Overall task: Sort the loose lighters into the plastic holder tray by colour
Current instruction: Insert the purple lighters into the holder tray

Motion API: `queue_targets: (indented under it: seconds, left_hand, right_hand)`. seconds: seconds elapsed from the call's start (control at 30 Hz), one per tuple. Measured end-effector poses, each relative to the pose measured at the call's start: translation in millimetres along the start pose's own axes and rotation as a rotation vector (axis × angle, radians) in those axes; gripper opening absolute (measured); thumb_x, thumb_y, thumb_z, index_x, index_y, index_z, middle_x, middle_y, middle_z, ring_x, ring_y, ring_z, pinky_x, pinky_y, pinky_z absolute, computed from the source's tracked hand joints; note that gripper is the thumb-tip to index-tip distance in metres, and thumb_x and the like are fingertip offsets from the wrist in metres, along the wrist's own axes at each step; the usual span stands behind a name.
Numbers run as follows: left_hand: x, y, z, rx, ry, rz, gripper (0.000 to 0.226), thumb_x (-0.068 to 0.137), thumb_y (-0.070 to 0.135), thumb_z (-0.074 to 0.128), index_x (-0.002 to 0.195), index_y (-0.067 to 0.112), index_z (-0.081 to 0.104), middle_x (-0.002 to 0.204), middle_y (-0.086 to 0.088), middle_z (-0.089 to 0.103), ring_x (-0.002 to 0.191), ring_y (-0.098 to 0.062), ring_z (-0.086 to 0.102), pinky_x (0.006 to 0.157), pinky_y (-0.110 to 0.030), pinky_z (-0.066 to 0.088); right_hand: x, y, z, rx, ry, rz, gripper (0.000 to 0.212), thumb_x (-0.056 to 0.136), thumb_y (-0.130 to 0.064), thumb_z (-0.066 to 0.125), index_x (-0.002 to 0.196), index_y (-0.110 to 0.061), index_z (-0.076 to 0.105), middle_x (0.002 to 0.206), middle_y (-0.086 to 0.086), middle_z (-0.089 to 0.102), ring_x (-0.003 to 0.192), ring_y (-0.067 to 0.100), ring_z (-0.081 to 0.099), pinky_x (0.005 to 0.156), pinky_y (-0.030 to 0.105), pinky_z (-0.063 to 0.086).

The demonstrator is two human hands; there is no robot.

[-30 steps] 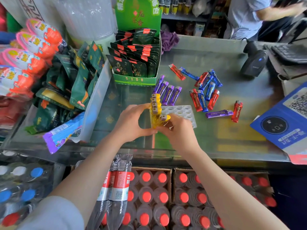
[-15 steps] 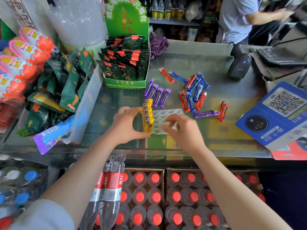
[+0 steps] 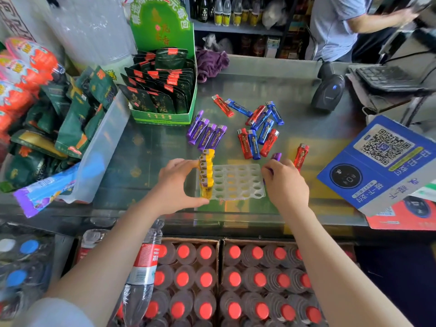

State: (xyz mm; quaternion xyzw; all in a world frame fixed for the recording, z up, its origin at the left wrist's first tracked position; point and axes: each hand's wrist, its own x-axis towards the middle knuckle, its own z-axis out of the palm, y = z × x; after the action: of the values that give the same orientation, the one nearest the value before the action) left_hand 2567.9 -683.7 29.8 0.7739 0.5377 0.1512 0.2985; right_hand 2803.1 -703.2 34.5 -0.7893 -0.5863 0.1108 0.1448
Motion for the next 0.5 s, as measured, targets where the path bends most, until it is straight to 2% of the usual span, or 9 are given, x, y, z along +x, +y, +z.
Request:
queue_targets:
  seconds: [0.1,0.17,0.23,0.33,0.4,0.5]
  left_hand:
    - [1,2,3,-0.003,-0.009,0.013,0.077,0.055,0.048,0.075,0.122,0.025,0.043,0.111,0.016,0.033,0.125,-0.015,0.026,0.098,-0.031,0.022]
    - [3,0,5,0.009,-0.005,0.031,0.085,0.047,0.063,0.061,0.121,0.026,0.044,0.117,0.013,0.04,0.124,-0.015,0.029,0.097,-0.03,0.022]
    - [4,-2,7,0.017,0.0,0.027,0.089,0.045,0.067,0.055,0.122,0.025,0.043,0.126,0.006,0.045,0.124,-0.016,0.031,0.097,-0.03,0.021]
    - [4,-4,8,0.02,0.006,0.038,0.09,0.045,0.067,0.055,0.124,0.026,0.043,0.131,0.003,0.046,0.125,-0.018,0.032,0.098,-0.031,0.021]
    - [4,-4,8,0.018,0.009,0.048,0.09,0.046,0.067,0.056,0.124,0.025,0.043,0.131,0.003,0.046,0.124,-0.017,0.033,0.098,-0.03,0.021]
    - [4,-6,8,0.011,0.0,0.051,0.093,0.046,0.068,0.056,0.127,0.024,0.042,0.132,0.003,0.045,0.125,-0.016,0.032,0.098,-0.028,0.02]
  right_hand:
    - [-7,2,-4,0.011,0.0,-0.021,0.02,0.093,-0.024,0.045,0.108,-0.015,0.053,0.105,0.01,0.05,0.077,0.033,0.053,0.057,0.032,0.036]
    - [-3,3,-6,0.127,-0.027,0.053,0.026,0.089,-0.019,0.05,0.114,-0.014,0.043,0.104,0.011,0.055,0.082,0.034,0.055,0.06,0.036,0.042]
    - [7,5,-9,0.217,-0.095,0.16,0.032,0.086,-0.019,0.058,0.114,-0.008,0.047,0.096,0.012,0.063,0.082,0.032,0.059,0.065,0.035,0.047]
    - [18,6,-20,0.224,-0.231,0.178,0.016,0.081,-0.013,0.061,0.091,-0.002,0.066,0.064,0.006,0.061,0.054,0.017,0.053,0.048,0.023,0.038]
    - [19,4,-28,0.279,-0.233,0.138,0.012,0.08,-0.011,0.059,0.078,-0.003,0.068,0.055,0.002,0.057,0.047,0.013,0.048,0.044,0.021,0.033]
    - [11,-11,-31,0.488,-0.12,-0.019,0.005,0.081,-0.012,0.061,0.084,-0.011,0.065,0.07,0.003,0.067,0.063,0.015,0.06,0.057,0.023,0.044]
